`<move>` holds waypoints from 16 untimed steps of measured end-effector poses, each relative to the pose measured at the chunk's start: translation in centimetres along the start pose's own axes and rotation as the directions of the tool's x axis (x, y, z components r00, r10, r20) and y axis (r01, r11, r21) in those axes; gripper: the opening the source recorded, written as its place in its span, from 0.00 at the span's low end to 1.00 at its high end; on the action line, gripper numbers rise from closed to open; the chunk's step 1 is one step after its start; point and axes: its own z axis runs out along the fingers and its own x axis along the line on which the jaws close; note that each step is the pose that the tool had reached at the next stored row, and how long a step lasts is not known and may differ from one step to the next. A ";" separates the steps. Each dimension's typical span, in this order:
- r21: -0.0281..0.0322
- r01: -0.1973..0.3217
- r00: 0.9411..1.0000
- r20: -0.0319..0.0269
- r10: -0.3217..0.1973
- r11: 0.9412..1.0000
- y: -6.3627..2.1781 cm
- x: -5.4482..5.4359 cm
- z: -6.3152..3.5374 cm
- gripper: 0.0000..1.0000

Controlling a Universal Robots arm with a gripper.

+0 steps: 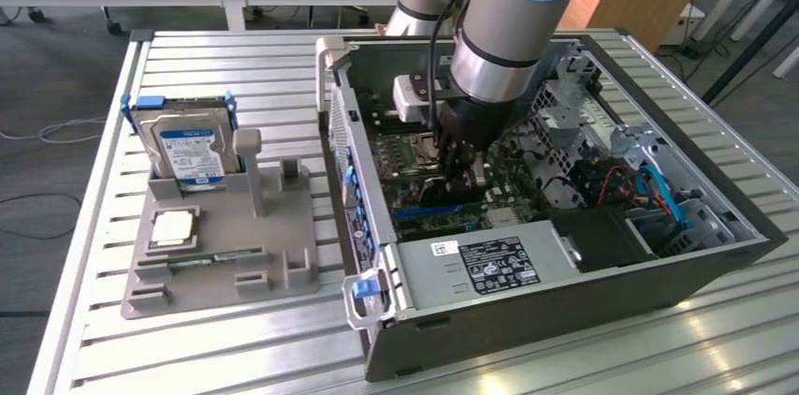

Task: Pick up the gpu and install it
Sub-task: 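Insert the gpu into the slot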

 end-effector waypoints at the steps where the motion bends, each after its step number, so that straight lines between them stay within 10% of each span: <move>1: 0.000 0.000 1.000 -0.001 0.000 1.000 0.00 0.0 -0.08 0.27; 16: 0.000 -0.010 1.000 -0.002 0.010 1.000 0.00 0.1 0.04 0.27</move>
